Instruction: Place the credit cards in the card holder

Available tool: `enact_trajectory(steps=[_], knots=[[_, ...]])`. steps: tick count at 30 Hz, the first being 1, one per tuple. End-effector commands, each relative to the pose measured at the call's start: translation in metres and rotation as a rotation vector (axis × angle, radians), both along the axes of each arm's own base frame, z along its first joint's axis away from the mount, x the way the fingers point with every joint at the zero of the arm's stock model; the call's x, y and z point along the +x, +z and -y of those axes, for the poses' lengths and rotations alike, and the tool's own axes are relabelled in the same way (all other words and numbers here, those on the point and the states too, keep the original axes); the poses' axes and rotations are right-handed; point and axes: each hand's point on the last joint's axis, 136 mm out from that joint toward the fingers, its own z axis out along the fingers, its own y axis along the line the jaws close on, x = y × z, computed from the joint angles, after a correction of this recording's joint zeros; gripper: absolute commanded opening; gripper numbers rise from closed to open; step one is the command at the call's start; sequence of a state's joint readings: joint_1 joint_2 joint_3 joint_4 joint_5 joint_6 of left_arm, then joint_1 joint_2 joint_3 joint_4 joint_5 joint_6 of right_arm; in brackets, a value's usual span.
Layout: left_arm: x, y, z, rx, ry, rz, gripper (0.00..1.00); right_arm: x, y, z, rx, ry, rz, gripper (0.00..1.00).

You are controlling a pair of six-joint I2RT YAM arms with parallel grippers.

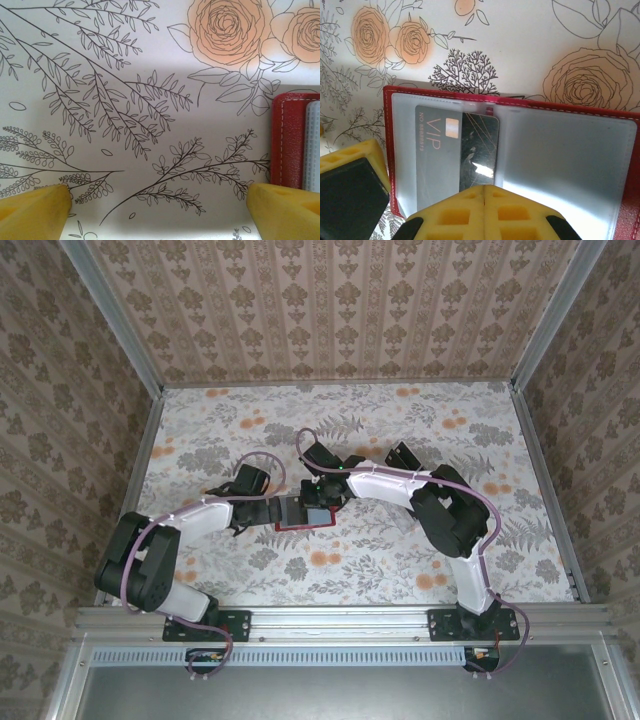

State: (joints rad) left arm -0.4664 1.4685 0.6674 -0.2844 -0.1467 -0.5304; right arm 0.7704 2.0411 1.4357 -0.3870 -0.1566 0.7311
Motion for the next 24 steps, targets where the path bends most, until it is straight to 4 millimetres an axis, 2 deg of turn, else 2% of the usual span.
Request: enact_trajectory(steps=[1, 11, 24], knots=[[-0.012, -0.016, -0.001, 0.009, -0.002, -0.059, 1.00, -0.005, -0.015, 0.010, -0.060, 0.009, -0.021, 0.08], [-0.013, -0.023, -0.001, 0.012, -0.007, -0.076, 1.00, -0.008, -0.029, 0.005, -0.061, 0.023, -0.056, 0.08], [-0.014, -0.027, 0.001, 0.008, -0.008, -0.085, 1.00, -0.008, -0.027, -0.014, 0.031, 0.026, -0.088, 0.08]])
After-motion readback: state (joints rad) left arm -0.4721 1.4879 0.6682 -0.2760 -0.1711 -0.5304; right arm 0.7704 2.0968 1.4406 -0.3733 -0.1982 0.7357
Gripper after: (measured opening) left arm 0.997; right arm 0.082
